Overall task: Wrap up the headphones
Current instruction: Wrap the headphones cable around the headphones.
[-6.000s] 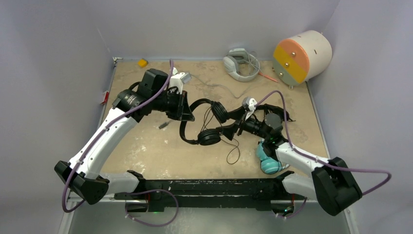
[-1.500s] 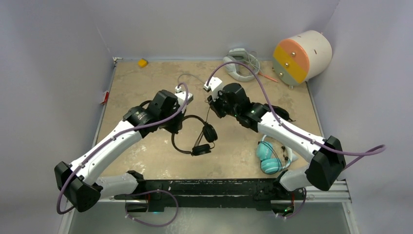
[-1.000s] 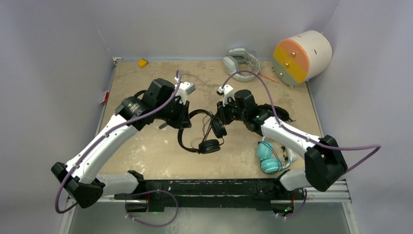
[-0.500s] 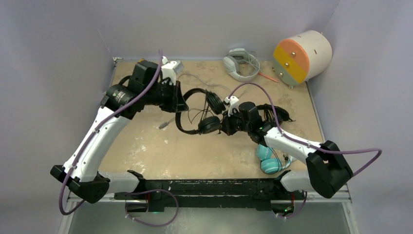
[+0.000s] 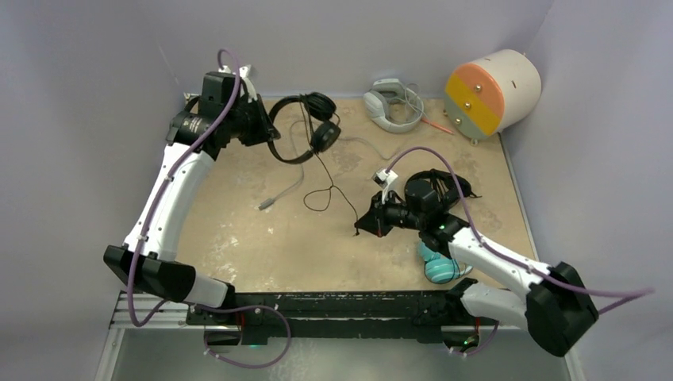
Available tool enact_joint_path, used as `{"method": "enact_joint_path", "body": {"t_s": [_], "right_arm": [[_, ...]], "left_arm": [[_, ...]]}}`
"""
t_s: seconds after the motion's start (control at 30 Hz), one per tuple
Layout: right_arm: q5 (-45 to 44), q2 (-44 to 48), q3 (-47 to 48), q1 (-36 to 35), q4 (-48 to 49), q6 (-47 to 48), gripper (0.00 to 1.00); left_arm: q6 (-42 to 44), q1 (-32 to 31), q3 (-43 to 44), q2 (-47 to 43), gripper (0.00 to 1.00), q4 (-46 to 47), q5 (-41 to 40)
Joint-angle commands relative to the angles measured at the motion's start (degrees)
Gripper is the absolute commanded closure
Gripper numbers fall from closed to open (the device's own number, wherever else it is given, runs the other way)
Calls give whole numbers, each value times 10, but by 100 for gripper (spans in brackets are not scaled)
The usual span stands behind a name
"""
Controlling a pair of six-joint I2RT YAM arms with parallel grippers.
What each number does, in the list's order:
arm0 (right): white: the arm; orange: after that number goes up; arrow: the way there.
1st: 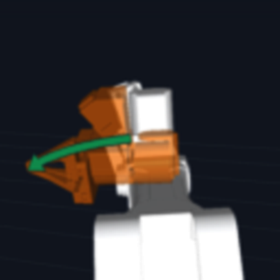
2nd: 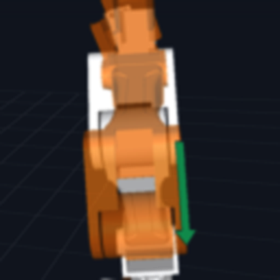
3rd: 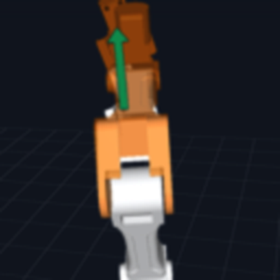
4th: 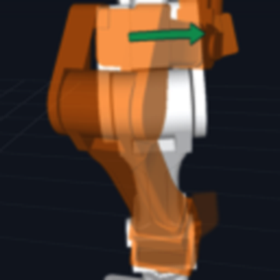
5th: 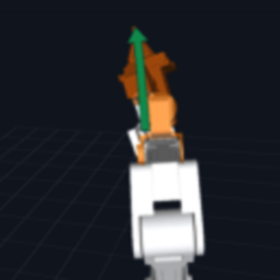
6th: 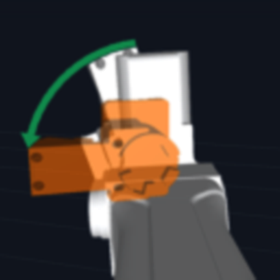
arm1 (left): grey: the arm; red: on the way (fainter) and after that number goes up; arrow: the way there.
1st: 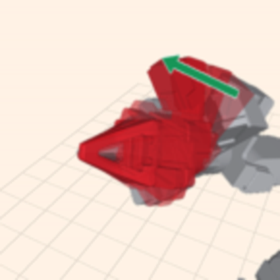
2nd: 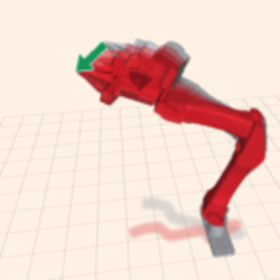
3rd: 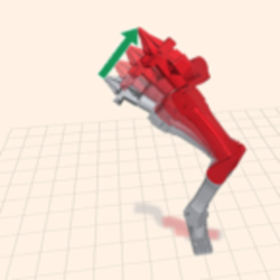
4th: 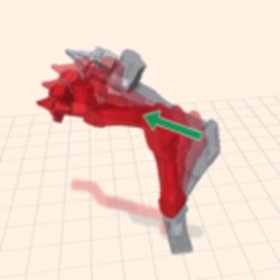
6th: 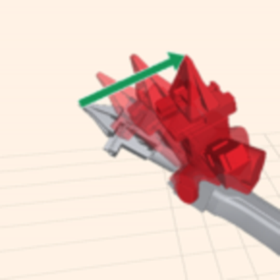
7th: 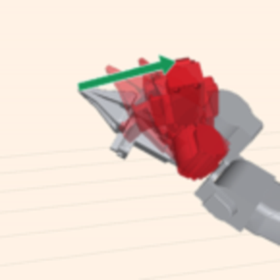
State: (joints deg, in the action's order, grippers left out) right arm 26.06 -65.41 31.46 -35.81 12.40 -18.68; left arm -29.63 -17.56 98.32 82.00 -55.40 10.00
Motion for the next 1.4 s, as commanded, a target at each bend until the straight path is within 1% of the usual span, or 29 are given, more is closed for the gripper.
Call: {"method": "enact_joint_path", "body": {"t_s": [0.0,0.1,0.23,0.33,0.43,0.53,0.67,0.8,0.9,1.03,1.1,1.23,1.27,1.37], "right_arm": [[70,74,7,-24,-63,16,100],[92,112,30,-50,-113,36,100],[122,159,70,-66,-168,43,100],[123,188,126,-68,-222,57,100],[98,203,194,-68,-283,84,100],[62,199,274,-67,-333,101,100],[29,167,392,-67,-402,136,100],[7,123,489,-67,-432,160,100],[-29,93,544,-66,-439,169,100],[-73,61,591,-66,-437,177,100],[-71,44,611,-67,-426,179,100],[-64,-10,667,-66,-422,184,100],[-69,-25,679,-65,-423,184,100],[-100,-70,704,-56,-422,210,100]], "left_arm": [[-80,47,-7,17,100,100,-37],[-113,56,-4,41,100,116,-92],[-147,56,2,66,100,106,-239],[-150,56,3,80,100,90,-337],[-136,56,-5,88,100,84,-395],[-113,56,-36,86,100,95,-421],[-63,55,-97,61,100,142,-408],[7,54,-163,29,100,202,-381],[41,52,-210,1,100,233,-355],[81,46,-283,-37,100,268,-308],[106,28,-322,-49,100,281,-313],[156,-33,-348,-51,100,268,-343],[171,-48,-352,-54,100,265,-335],[215,-65,-375,-82,100,261,-239]]}}
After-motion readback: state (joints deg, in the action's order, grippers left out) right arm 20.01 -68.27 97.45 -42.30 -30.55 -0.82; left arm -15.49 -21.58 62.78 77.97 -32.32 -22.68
